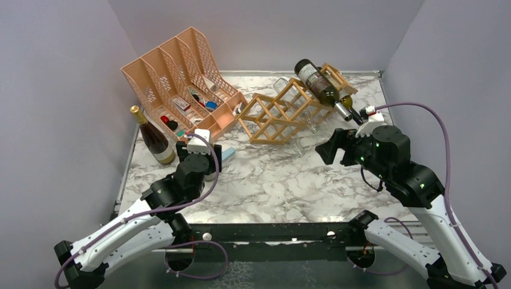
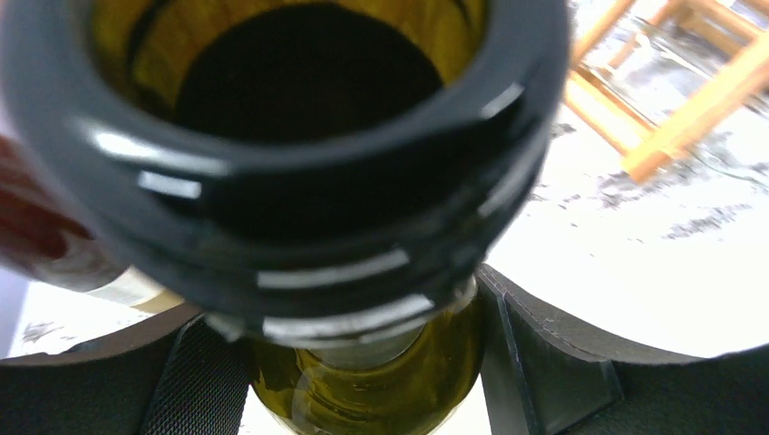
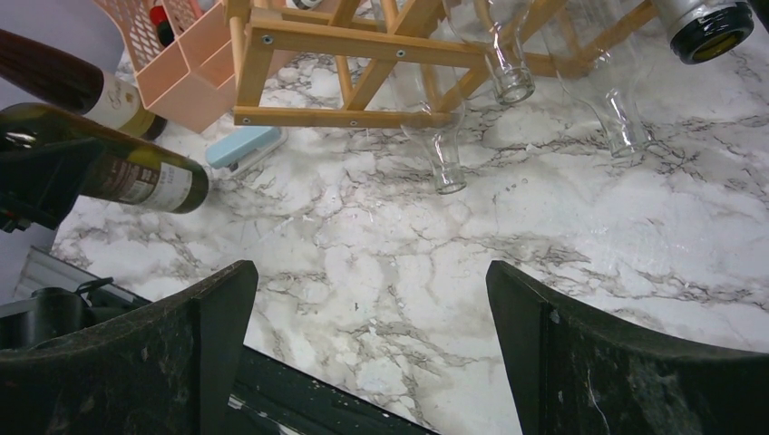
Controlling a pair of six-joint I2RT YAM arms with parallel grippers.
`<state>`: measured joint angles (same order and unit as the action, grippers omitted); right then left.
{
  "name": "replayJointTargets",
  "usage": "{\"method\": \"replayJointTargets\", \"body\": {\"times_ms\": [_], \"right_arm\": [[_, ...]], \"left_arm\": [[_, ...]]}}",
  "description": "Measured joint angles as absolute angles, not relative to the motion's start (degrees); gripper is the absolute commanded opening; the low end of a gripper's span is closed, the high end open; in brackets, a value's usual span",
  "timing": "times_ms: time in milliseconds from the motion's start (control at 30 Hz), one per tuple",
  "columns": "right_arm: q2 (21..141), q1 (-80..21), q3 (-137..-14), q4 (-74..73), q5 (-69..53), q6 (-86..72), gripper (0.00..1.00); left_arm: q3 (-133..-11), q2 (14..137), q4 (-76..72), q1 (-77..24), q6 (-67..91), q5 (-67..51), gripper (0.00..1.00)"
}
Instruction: Take the wine bottle off the wine rack
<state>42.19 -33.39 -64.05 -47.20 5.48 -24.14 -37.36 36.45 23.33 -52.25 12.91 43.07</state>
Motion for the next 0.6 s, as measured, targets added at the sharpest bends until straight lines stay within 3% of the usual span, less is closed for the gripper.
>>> {"method": "replayJointTargets", "body": {"times_ms": [367, 600], "right_arm": [[40.7, -33.4, -64.1, -47.2, 5.5, -24.2, 1.0], [39.9, -33.4, -64.1, -47.2, 5.5, -24.1, 1.0]], "left_arm": [[-37.4, 36.7, 23.1, -43.0, 11.2, 44.4, 0.38], [-35.8, 40.2, 18.0, -26.4, 9.8, 35.5, 0.34]]}}
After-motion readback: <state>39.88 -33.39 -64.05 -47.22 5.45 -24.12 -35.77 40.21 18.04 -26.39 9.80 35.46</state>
